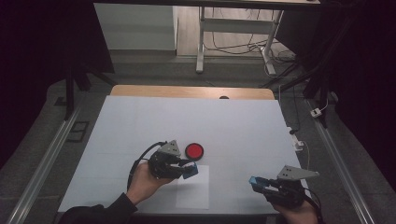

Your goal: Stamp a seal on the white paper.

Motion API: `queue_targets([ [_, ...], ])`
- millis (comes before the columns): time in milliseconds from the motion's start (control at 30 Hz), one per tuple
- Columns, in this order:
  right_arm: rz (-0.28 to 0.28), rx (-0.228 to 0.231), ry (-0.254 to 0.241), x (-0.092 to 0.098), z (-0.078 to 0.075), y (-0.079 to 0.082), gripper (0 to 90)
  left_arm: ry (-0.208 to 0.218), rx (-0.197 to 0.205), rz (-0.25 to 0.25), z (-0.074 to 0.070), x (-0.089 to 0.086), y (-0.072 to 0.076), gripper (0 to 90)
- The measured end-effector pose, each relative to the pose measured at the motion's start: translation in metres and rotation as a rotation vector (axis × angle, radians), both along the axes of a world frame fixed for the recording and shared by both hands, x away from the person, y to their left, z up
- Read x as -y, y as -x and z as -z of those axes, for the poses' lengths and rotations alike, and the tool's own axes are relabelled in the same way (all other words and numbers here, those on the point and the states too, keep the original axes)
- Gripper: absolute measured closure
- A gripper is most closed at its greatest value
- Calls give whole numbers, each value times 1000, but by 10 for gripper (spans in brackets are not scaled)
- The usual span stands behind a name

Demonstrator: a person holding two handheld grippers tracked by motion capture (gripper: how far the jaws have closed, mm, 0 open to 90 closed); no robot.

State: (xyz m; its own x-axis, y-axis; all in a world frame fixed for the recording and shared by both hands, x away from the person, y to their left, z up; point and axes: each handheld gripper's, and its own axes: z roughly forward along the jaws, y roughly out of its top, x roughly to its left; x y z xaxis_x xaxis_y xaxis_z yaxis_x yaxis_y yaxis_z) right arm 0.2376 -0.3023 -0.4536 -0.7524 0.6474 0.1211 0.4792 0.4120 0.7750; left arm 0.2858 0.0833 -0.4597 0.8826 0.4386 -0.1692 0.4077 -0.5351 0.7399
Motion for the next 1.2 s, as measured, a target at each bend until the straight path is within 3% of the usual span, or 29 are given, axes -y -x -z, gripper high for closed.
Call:
queue_targets([
  [900, -5, -3, 2, 0, 0, 0, 680, -88, -14, 17, 40, 20, -6, 697],
  [1200, -8, -2, 2, 0, 0, 0, 680, -88, -31, 16, 48, 22, -9, 697],
])
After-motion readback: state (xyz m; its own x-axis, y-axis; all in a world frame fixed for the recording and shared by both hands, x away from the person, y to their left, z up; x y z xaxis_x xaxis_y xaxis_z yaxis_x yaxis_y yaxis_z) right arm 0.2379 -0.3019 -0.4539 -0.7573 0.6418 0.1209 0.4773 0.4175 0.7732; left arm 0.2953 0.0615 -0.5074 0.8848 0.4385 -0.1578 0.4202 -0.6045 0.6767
